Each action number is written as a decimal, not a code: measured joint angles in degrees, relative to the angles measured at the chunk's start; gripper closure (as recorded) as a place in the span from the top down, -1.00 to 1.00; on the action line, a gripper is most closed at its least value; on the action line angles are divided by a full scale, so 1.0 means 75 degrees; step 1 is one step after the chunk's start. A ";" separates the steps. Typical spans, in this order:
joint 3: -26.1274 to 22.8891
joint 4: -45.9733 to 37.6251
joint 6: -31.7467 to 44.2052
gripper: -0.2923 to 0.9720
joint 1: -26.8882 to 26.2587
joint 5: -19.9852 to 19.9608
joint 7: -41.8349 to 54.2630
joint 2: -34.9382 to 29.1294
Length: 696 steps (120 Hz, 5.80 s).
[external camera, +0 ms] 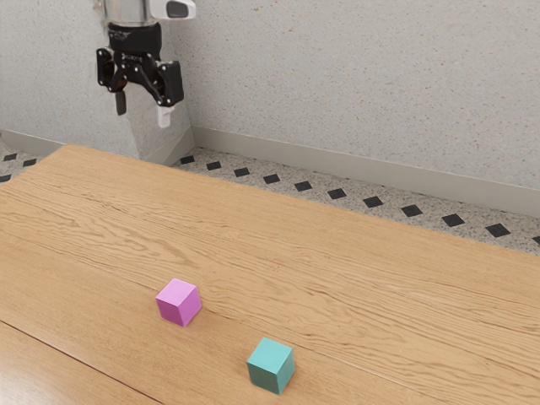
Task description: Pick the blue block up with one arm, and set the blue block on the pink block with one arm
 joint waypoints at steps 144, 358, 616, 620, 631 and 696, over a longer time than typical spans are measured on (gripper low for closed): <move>-0.2507 -0.4964 0.4676 0.54 -0.0297 -0.0665 0.0259 -0.1421; -0.2865 -0.9082 1.0092 0.54 -0.0081 -0.2396 -0.0003 -0.0852; -0.2367 -0.8548 1.0508 0.45 -0.0016 -0.2310 -0.0116 0.0622; -0.2367 -0.8546 1.0511 0.40 -0.0017 -0.2310 -0.0115 0.0622; -0.2367 -0.8547 1.0517 0.27 -0.0019 -0.2310 -0.0112 0.0617; -0.1773 -0.8715 0.9929 -0.03 -0.0457 -0.2077 -0.0318 -0.1263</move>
